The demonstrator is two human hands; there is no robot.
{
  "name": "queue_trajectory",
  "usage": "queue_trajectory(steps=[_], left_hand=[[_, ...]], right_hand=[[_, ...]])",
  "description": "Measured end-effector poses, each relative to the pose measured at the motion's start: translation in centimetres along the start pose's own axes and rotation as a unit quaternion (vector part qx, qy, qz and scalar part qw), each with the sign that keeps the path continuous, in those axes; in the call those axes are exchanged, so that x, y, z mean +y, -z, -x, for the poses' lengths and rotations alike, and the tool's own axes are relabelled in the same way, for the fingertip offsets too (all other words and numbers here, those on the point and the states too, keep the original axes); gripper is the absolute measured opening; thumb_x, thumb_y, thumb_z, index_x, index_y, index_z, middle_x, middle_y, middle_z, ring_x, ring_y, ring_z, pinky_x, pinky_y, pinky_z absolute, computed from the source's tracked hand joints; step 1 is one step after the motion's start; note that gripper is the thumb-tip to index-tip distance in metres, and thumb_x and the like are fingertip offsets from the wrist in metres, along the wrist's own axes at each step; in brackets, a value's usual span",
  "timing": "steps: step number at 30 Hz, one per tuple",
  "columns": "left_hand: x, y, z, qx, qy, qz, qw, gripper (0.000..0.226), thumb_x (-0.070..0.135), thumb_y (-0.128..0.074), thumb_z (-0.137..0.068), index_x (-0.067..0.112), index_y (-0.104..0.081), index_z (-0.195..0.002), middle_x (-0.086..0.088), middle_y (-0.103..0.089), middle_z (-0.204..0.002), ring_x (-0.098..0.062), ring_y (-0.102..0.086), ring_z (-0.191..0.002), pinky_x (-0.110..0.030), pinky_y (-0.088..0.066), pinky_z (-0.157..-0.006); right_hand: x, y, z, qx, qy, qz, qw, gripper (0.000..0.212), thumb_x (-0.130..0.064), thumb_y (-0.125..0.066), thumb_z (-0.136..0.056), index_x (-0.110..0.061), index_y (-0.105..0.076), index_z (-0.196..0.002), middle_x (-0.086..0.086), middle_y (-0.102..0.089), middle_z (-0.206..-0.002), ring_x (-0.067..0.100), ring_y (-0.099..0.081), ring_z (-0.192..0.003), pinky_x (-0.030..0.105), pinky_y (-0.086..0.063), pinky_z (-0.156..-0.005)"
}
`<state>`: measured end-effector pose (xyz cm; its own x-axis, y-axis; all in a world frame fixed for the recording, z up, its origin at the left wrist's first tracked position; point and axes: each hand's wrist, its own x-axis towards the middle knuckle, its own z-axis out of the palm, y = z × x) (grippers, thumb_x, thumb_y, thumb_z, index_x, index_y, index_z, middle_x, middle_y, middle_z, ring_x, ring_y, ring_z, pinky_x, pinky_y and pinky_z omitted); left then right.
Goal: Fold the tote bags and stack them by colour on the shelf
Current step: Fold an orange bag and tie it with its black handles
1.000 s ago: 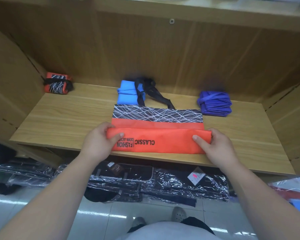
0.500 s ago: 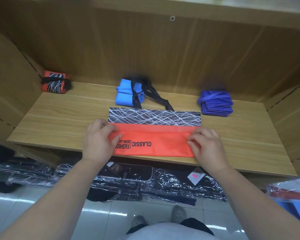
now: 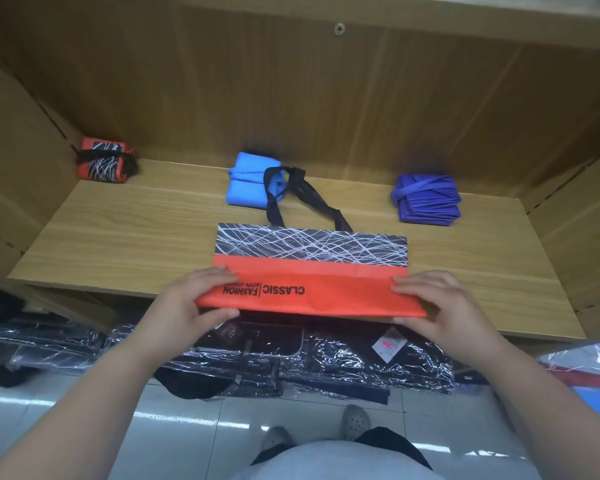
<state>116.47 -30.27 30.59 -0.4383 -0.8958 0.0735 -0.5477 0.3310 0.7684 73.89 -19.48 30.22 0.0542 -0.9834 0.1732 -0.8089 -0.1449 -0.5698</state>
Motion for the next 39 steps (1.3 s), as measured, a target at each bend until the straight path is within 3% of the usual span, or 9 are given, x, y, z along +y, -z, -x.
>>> queue_trajectory(steps=[3, 8, 13, 18, 22, 24, 28, 32, 39], left_hand=[[1.1, 0.3, -0.2, 0.012, 0.068, 0.108, 0.992, 0.042, 0.019, -0.078, -0.083, 0.041, -0.065, -0.117, 0.015, -0.072, -0.113, -0.003, -0.065, -0.108, -0.022, -0.047, -0.099], [3.0, -0.7, -1.8, 0.078, 0.151, 0.088, 0.981, 0.026, 0.034, -0.06, -0.098, 0.033, -0.049, -0.122, 0.003, -0.058, -0.091, -0.015, -0.055, -0.074, -0.025, -0.041, -0.064], [2.6, -2.2, -3.3, 0.121, 0.198, -0.001, 0.973, 0.03, 0.04, -0.063, -0.095, 0.022, -0.053, -0.115, -0.002, -0.061, -0.099, -0.023, -0.058, -0.091, -0.035, -0.043, -0.076], [2.0, -2.9, -4.1, 0.131, 0.144, -0.172, 0.966, 0.033, 0.032, -0.079, -0.083, 0.008, -0.061, -0.097, -0.007, -0.057, -0.095, -0.035, -0.051, -0.098, -0.045, -0.042, -0.085], [2.3, -3.0, -4.4, 0.11, 0.157, -0.211, 0.958, 0.057, 0.035, -0.08, -0.082, 0.013, -0.059, -0.131, -0.01, -0.059, -0.127, -0.036, -0.048, -0.117, -0.047, -0.038, -0.099], [2.4, -2.8, -4.4, 0.099, 0.165, -0.236, 0.952, 0.067, 0.04, -0.078, -0.083, 0.015, -0.055, -0.14, -0.009, -0.056, -0.133, -0.036, -0.047, -0.122, -0.048, -0.036, -0.102], [2.6, -2.7, -4.6, 0.109, 0.217, -0.278, 0.93, 0.063, 0.049, -0.079, -0.079, 0.012, -0.064, -0.128, -0.013, -0.055, -0.124, -0.038, -0.048, -0.116, -0.046, -0.037, -0.101], [3.8, -3.3, -5.0, 0.119, 0.251, -0.285, 0.917, 0.057, 0.046, -0.078, -0.081, 0.008, -0.066, -0.121, -0.018, -0.058, -0.12, -0.039, -0.05, -0.114, -0.044, -0.036, -0.102], [5.4, -3.3, -6.1, 0.119, 0.327, -0.195, 0.917, 0.048, 0.041, -0.075, -0.074, 0.006, -0.066, -0.105, -0.017, -0.061, -0.107, -0.037, -0.056, -0.106, -0.043, -0.046, -0.095]], right_hand=[[-0.7, 0.6, -0.3, 0.007, -0.082, -0.11, 0.991, 0.042, -0.075, -0.062, -0.08, -0.047, -0.072, -0.109, -0.013, -0.07, -0.116, 0.007, -0.058, -0.116, 0.023, -0.042, -0.104], [-1.9, 0.0, -1.4, 0.047, -0.183, -0.158, 0.969, 0.016, -0.045, -0.059, -0.094, -0.037, -0.073, -0.092, -0.009, -0.074, -0.096, 0.009, -0.065, -0.095, 0.033, -0.049, -0.083], [-1.7, -0.9, -2.8, 0.068, -0.234, -0.131, 0.961, 0.035, -0.043, -0.061, -0.097, -0.01, -0.071, -0.089, 0.006, -0.072, -0.082, 0.028, -0.064, -0.08, 0.04, -0.051, -0.077], [-1.3, -0.7, -3.3, 0.115, -0.226, -0.019, 0.967, 0.045, -0.035, -0.08, -0.084, -0.015, -0.051, -0.055, -0.009, -0.047, -0.051, 0.011, -0.045, -0.059, 0.028, -0.033, -0.057], [-1.2, -0.8, -3.8, 0.126, -0.22, 0.019, 0.967, 0.03, -0.027, -0.092, -0.07, -0.022, -0.065, -0.082, -0.009, -0.058, -0.08, 0.022, -0.057, -0.083, 0.036, -0.047, -0.075], [-1.3, -0.5, -4.3, 0.1, -0.209, 0.048, 0.972, 0.047, -0.026, -0.091, -0.069, -0.027, -0.067, -0.109, -0.004, -0.057, -0.103, 0.024, -0.056, -0.102, 0.041, -0.049, -0.089], [-1.9, -0.6, -6.1, 0.013, 0.083, 0.146, 0.986, 0.055, -0.006, -0.061, -0.079, -0.034, -0.066, -0.127, -0.004, -0.056, -0.143, 0.028, -0.045, -0.133, 0.048, -0.037, -0.104], [-2.3, -2.4, -7.6, -0.22, 0.24, 0.163, 0.931, 0.054, -0.027, -0.032, -0.096, -0.046, -0.043, -0.145, -0.02, -0.029, -0.162, 0.014, -0.014, -0.155, 0.047, -0.01, -0.124], [-3.2, -3.0, -9.1, -0.288, 0.24, 0.185, 0.908, 0.06, -0.072, -0.015, -0.099, -0.052, -0.015, -0.155, -0.03, 0.0, -0.164, 0.007, 0.011, -0.154, 0.046, 0.001, -0.122]])
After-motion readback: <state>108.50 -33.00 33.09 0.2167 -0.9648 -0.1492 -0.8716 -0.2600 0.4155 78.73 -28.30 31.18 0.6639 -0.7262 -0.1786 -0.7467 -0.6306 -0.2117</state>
